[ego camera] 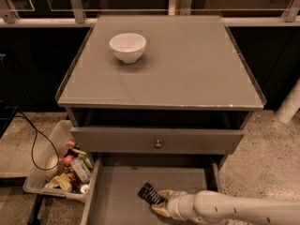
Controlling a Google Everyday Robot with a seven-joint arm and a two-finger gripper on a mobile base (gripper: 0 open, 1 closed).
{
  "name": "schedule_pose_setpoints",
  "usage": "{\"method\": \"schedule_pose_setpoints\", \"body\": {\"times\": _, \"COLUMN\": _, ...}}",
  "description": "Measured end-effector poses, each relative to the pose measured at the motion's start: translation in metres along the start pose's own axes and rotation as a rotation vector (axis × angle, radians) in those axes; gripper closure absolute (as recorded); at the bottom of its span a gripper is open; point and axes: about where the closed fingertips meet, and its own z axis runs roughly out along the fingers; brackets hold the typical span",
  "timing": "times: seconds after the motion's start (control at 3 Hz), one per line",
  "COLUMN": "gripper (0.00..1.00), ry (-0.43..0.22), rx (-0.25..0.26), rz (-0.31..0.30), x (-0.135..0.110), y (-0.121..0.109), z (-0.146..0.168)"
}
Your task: Pick rxbar chocolate from middle drawer and place on counter
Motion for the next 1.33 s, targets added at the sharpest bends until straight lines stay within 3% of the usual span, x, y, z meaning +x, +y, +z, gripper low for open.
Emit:
{"method": "schedule_pose_setpoints", "body": {"times": 0.67, "gripper": 1.0, "ry": -0.037, "rx": 0.019, "rz": -0.042, "x": -0.022, "y": -0.001, "z": -0.061}}
{"method": "schedule_pose_setpoints", "body": {"times": 1.0, "gripper": 1.0, "ry": -0.071, "rx": 0.068, "rz": -0.076, "x": -0.036, "y": -0.008, "z": -0.102}}
{"method": "schedule_pose_setpoints", "body": {"times": 1.33, "gripper": 1.0, "ry": -0.088, "rx": 0.09, "rz": -0.077, "x": -0.04, "y": -0.012, "z": -0.117}}
